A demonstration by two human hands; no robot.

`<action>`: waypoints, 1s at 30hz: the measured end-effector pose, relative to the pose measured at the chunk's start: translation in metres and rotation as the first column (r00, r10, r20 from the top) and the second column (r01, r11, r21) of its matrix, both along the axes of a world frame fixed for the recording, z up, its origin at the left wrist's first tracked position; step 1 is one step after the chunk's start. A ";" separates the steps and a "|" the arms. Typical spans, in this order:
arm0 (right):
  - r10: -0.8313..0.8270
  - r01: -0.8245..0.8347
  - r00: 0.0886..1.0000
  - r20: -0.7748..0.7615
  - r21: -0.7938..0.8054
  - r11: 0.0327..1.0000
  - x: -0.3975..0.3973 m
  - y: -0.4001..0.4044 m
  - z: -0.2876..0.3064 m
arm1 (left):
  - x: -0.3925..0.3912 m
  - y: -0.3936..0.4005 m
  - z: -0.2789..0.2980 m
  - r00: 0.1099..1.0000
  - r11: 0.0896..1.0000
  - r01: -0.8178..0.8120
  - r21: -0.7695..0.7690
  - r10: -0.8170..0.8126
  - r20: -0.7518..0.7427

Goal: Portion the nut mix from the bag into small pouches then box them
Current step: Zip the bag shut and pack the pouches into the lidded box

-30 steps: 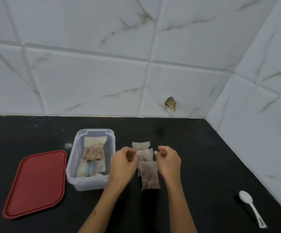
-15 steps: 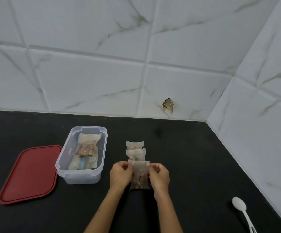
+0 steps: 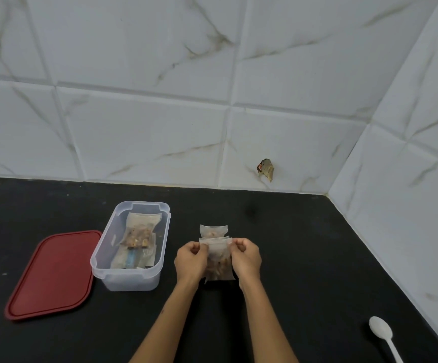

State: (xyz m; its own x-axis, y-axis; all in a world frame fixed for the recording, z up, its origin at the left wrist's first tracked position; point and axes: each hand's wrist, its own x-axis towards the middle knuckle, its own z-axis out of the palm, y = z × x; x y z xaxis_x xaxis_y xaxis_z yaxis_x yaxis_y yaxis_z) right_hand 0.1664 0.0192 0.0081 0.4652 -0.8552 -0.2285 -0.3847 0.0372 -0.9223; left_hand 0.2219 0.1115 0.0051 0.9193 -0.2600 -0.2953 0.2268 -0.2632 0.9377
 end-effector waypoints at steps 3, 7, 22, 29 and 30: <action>-0.027 0.026 0.999 -0.032 -0.016 1.000 0.004 0.002 -0.001 | 0.002 -0.002 -0.003 1.000 1.000 -0.005 0.021 0.005 0.005; -0.088 0.083 0.993 -0.075 -0.069 0.994 0.006 0.011 -0.005 | 0.004 -0.003 -0.006 1.000 0.999 -0.007 0.038 0.007 0.006; -0.066 0.054 0.983 0.173 0.071 0.996 -0.005 0.031 0.027 | 0.009 0.025 0.022 0.967 0.994 0.105 -0.031 -0.095 0.236; 0.133 -0.134 0.956 0.260 -0.016 0.991 0.025 0.066 0.081 | 0.053 0.077 0.076 0.931 0.993 0.102 -0.062 -0.074 0.358; 0.146 -0.137 0.963 0.226 -0.053 0.989 0.034 0.075 0.083 | 0.063 0.087 0.079 0.931 0.996 0.090 -0.029 -0.074 0.357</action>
